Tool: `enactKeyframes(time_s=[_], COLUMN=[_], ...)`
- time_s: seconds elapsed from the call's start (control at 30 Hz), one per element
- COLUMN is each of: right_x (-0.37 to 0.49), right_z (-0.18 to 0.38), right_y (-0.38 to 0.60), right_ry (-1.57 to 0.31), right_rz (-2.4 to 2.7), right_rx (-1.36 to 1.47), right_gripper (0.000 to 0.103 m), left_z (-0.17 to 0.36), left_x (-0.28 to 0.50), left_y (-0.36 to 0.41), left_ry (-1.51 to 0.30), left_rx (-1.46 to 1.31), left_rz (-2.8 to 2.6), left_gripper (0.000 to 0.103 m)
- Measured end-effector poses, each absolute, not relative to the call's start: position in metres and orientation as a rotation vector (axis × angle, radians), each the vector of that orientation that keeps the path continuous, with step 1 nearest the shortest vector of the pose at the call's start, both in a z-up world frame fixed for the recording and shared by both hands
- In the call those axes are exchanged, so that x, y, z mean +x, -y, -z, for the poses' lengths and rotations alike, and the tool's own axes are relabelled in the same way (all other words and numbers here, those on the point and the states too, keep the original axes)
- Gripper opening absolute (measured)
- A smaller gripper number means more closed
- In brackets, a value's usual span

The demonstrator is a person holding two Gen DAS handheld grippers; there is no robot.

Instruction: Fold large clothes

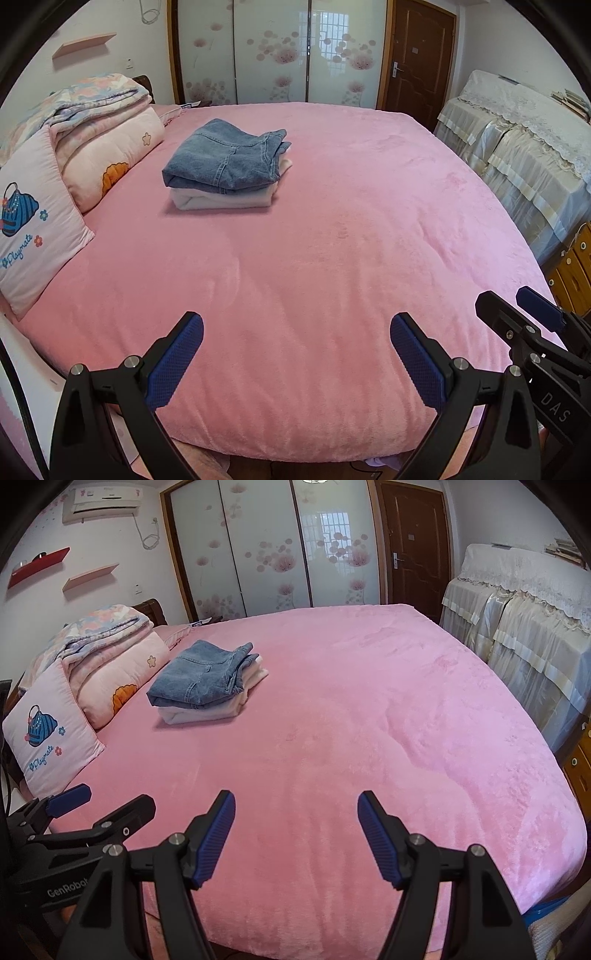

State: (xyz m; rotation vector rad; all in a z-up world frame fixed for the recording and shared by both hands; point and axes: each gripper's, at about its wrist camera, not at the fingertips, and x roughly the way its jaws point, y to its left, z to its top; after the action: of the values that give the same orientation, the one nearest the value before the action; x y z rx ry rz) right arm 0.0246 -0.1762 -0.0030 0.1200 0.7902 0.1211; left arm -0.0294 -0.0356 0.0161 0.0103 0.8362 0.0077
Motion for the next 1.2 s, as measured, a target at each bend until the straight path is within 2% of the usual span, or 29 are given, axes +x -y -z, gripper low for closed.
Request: enactKeyframes(time_s=[1.2], right_x=[0.0218], right_z=[0.0059], right_y=[0.1748], right_ry=[-0.805], right_rz=[-0.119], right_rx=[0.129], right_gripper=[0.069], left_z=[-0.0154], left_x=[-0.0336], left_y=[0.0292], left_ry=[-0.854], left_rx=[0.019], left_rz=[-0.03], left_gripper=[0.1])
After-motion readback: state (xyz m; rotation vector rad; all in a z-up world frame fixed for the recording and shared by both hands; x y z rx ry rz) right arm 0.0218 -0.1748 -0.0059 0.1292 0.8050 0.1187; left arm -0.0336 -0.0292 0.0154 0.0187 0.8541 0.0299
